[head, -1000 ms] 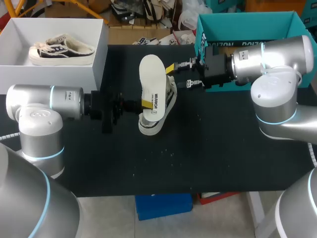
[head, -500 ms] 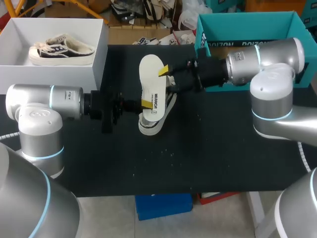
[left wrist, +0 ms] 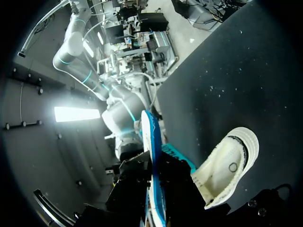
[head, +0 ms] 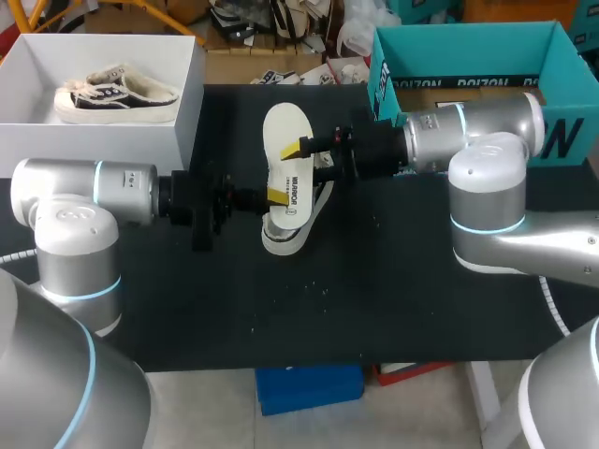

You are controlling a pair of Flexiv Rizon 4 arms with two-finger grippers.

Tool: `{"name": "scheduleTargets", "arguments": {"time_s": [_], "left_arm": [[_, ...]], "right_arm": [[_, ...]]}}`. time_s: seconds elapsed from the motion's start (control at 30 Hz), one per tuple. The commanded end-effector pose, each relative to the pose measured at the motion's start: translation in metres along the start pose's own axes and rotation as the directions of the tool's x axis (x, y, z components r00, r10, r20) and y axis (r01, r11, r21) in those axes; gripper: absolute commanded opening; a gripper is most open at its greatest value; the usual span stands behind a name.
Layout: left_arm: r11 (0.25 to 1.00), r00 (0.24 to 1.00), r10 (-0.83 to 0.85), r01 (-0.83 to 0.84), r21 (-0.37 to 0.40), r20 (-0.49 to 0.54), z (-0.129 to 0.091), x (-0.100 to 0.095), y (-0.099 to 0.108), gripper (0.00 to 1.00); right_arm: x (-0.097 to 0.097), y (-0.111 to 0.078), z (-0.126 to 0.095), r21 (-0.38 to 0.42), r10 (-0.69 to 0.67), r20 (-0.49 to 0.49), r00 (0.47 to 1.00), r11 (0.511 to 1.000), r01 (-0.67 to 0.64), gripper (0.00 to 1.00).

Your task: Take the shoe out of the shoebox, open the shoe tongue, remove and reinsert the insole, then place the shoe into the shoebox

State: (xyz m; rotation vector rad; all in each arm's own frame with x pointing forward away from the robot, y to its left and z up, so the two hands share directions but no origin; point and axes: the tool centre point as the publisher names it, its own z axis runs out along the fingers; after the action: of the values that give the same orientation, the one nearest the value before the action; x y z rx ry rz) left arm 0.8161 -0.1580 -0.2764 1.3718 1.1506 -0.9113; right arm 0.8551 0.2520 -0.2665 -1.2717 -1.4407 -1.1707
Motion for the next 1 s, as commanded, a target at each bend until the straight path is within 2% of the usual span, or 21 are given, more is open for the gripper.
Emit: {"name": "scheduleTargets", "arguments": {"time_s": [0.03,0.07,0.27,0.7,1.0], "left_arm": [[1.0,1.0,0.003,-0.003,-0.007,-0.003,0.001,0.0,-0.001,0.0],[1.0,1.0,0.003,-0.003,-0.007,-0.003,0.001,0.0,-0.001,0.0],[1.0,1.0,0.003,-0.003,-0.007,-0.003,0.001,0.0,-0.001,0.0],[1.0,1.0,0.003,-0.003,-0.007,-0.003,0.001,0.0,-0.001,0.0],[1.0,1.0,0.003,-0.003,-0.007,-0.003,0.001,0.0,-0.001,0.0]], "right_arm": [[-0.008,0.0,0.008,-0.011,0.008,-0.011,1.0,1.0,-0.008,0.54],[-0.01,0.001,0.008,-0.018,0.014,-0.015,1.0,1.0,-0.014,0.49],[-0.015,0.004,0.003,-0.035,0.023,-0.016,1.0,0.999,-0.023,0.45],[-0.017,0.018,-0.007,-0.061,0.006,0.001,1.0,0.998,-0.005,0.43],[-0.017,0.021,-0.016,-0.076,0.001,0.007,1.0,0.997,0.0,0.41]]}}
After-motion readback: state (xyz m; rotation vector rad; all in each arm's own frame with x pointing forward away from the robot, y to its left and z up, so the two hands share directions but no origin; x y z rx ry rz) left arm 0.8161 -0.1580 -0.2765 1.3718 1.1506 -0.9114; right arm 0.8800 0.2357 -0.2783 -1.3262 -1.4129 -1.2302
